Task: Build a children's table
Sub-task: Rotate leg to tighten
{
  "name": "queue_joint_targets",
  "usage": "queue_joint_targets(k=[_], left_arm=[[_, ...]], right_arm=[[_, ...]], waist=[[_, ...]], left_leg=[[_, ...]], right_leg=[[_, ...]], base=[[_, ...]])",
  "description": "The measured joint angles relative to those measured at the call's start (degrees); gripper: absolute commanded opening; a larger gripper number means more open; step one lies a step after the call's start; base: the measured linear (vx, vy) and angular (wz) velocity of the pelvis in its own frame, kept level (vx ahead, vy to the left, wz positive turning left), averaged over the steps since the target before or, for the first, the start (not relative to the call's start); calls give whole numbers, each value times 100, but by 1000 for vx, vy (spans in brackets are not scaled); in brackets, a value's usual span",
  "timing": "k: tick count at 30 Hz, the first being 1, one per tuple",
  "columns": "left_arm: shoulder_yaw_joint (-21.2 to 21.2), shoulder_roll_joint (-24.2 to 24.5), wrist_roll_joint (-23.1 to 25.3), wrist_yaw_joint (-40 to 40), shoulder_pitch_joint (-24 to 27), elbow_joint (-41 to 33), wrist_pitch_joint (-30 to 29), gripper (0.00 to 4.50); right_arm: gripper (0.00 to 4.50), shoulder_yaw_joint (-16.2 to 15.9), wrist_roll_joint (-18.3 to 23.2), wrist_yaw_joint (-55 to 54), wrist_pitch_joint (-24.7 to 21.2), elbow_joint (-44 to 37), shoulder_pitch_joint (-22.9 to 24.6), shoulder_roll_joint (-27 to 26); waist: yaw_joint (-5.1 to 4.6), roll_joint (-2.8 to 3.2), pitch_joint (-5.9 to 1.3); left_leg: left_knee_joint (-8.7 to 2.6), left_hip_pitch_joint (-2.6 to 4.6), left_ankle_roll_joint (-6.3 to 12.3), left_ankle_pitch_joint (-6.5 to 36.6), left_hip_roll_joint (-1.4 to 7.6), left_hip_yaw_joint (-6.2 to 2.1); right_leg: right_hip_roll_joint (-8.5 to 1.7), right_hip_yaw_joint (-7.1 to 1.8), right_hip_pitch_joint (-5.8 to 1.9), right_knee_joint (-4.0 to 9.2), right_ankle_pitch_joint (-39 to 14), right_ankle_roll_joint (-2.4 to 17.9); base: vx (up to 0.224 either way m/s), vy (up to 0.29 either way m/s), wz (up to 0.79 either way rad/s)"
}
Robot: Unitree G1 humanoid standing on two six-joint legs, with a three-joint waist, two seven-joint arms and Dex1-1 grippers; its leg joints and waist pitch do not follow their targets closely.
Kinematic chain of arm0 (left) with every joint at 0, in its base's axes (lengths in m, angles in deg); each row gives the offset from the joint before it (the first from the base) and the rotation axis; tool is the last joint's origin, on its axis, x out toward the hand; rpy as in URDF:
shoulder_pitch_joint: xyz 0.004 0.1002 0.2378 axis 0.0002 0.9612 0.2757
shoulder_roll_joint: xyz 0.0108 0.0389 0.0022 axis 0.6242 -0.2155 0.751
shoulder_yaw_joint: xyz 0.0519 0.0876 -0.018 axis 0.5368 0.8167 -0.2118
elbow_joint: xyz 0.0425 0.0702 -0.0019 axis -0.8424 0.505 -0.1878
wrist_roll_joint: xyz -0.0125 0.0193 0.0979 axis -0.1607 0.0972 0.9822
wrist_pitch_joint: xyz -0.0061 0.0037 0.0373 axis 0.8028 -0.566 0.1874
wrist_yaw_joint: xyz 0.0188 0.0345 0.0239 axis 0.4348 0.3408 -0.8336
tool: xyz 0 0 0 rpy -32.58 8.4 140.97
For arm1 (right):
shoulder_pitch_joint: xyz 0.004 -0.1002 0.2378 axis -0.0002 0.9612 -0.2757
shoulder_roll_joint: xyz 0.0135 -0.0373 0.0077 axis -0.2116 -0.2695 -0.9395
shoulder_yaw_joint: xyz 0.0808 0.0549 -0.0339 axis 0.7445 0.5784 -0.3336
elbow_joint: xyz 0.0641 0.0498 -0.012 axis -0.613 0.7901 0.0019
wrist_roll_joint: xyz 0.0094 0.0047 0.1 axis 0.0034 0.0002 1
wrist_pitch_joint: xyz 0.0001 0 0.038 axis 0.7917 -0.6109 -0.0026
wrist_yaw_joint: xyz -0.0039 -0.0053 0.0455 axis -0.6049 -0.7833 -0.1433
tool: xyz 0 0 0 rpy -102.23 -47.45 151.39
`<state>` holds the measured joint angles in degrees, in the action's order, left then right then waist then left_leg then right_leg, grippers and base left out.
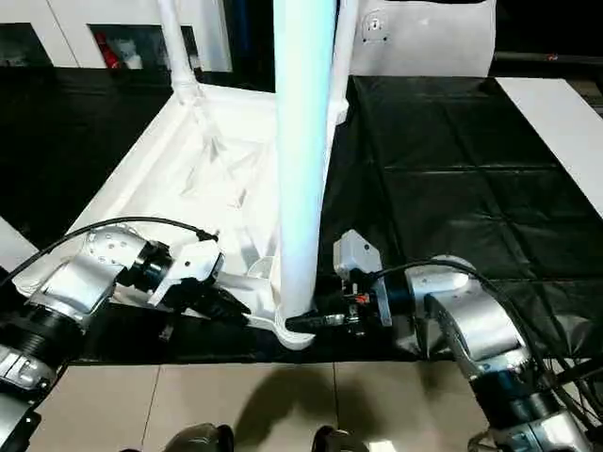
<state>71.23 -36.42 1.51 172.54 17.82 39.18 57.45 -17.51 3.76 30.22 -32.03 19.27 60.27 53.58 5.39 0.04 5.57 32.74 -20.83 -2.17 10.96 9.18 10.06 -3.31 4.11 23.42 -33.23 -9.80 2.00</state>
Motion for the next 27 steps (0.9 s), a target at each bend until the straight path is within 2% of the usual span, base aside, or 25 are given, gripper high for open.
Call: queue_joint_targets(k=[4,6,9,11,13,18,19,21,27], left_arm=[[-169,-96,143,-614,19,-52,-462,0],[-220,-204,226,-910,14,-59,-651,0],[-376,-485,317,-1570,14,-65,-1098,0],[-568,-891,481,-2376,-24,-58,-1501,0],[-637,-1152,522,-2870,-60,-58,-1734,0],[-818,-1582,544,-3728,-107,-56,-2057,0],[-843,-1646,581,-3878,-133,-55,-2115,0],[-880,-1750,649,-4070,-190,-55,-2199,0],[-807,-1699,682,-3994,-194,-205,-2239,0]], right_arm=[[199,272,-118,-995,-273,-168,227,-441],[199,360,-229,-1418,-367,-165,226,-588],[199,655,-460,-2392,-586,-89,199,-1142],[199,948,-745,-3457,-806,68,40,-1801],[199,1027,-923,-4131,-936,147,-128,-2086],[198,1215,-1173,-5211,-975,469,-476,-2625],[233,1244,-1243,-5445,-945,581,-579,-2768],[268,1277,-1362,-5697,-813,759,-715,-2912],[310,1264,-1410,-5701,-540,696,-625,-2988]], waist=[[-63,1,0],[-168,-2,2],[-358,-18,6],[-449,-26,5],[-511,-26,5],[-527,-27,2],[-533,-29,3],[-533,-31,5],[-515,-27,9]], left_leg=[[10,31,-21,-4,3,5],[9,56,-47,-4,4,6],[3,76,-62,-15,4,6],[4,75,-67,-18,4,6],[2,75,-68,-19,3,5],[-10,74,-67,-18,2,5],[-14,72,-67,-18,2,5],[-19,66,-68,-18,2,5],[-51,37,-37,-28,2,5]], right_leg=[[0,-1,-16,-9,17,23],[0,0,-35,0,3,-4],[1,0,-50,10,-1,-10],[1,5,-55,12,-1,-11],[0,7,-42,20,-2,-12],[1,5,-34,18,0,-10],[2,5,-31,17,3,-8],[2,5,-16,18,18,-4],[5,6,13,18,37,9]], base=[[0,0,0],[0,0,0],[0,0,0],[0,0,0],[0,0,0],[0,0,0],[0,0,0],[0,0,0],[0,0,0]])
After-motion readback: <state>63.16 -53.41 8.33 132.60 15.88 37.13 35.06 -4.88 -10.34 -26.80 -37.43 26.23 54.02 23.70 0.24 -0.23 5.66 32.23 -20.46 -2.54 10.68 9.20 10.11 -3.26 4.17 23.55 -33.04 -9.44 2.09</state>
